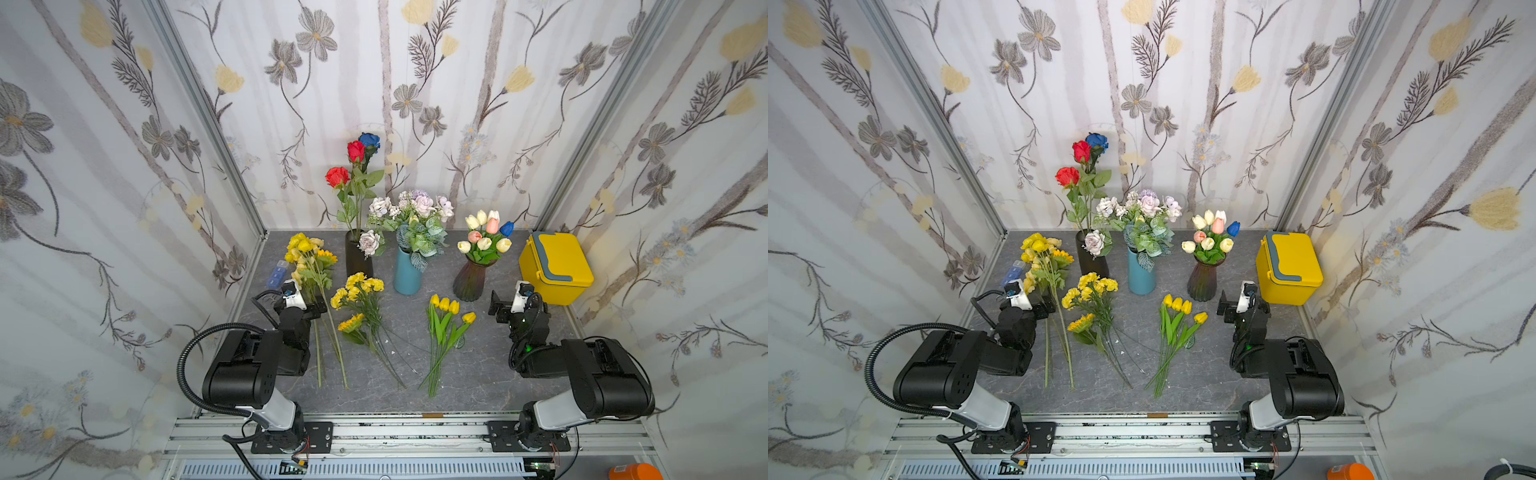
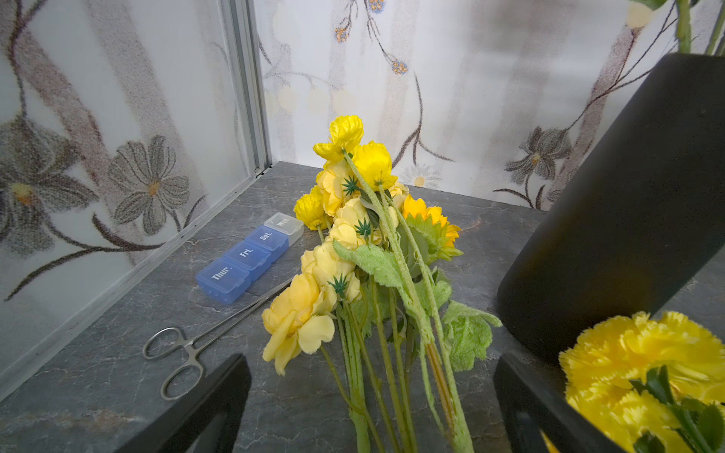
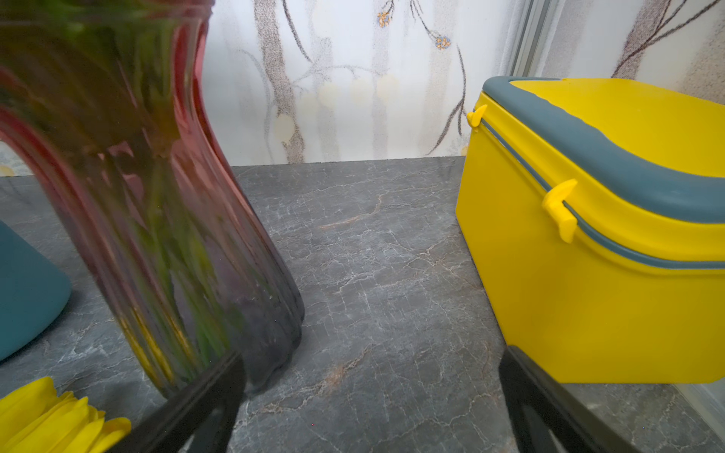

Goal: Pick out yellow flowers from the vase
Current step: Reset both arms

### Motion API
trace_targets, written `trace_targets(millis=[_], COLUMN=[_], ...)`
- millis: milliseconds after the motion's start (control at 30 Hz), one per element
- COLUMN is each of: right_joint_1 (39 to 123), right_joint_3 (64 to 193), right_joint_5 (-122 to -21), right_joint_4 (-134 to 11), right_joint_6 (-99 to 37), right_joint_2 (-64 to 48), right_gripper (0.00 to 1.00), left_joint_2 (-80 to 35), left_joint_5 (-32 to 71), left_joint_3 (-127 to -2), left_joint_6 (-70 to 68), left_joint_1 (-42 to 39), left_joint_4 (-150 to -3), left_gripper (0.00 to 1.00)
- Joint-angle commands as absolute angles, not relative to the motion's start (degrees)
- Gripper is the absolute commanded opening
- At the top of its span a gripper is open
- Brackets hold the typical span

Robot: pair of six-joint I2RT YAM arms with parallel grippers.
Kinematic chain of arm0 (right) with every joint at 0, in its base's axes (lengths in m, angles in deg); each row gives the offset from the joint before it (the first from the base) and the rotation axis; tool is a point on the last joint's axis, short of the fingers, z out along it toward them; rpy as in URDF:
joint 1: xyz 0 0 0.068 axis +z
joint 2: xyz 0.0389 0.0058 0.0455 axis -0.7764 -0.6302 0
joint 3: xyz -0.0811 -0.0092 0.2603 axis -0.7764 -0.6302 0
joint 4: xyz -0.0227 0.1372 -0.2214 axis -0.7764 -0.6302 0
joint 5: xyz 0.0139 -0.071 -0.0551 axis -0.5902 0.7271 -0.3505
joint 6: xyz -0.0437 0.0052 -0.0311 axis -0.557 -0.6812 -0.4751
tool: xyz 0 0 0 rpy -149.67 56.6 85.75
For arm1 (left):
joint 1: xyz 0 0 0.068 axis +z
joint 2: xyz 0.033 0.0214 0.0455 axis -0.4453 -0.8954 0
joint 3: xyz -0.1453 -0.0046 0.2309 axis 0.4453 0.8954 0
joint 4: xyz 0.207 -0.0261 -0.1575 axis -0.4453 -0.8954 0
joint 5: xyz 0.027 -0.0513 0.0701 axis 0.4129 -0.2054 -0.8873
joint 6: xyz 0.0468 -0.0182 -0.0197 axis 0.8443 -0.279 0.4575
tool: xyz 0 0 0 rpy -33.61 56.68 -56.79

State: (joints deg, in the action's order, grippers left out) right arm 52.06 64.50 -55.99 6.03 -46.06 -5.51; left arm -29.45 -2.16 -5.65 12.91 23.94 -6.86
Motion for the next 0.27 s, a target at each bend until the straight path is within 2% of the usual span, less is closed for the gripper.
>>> trace_targets(millis=[0,233], right_joint_1=[52.01,51.99], right_joint_3=[65.13,64.68], right_joint_5=[-54.99,-55.29], right_joint_4=[8.3,8.57], right_joint_6=[-46.17,-46.18], right_joint_2=[-5.69,-5.29], right_gripper=[1.0,1.0], left_joint_2=[-29.53,-29.54], left_joint_5=[-1.97,-1.93], left_joint_3=[-5.67,-5.6], left_joint_6=[13.24,13.17], left_joint_1=[24.07,24.07], left_joint_4=[-4.81,-4.81], left_gripper=[1.0,1.0])
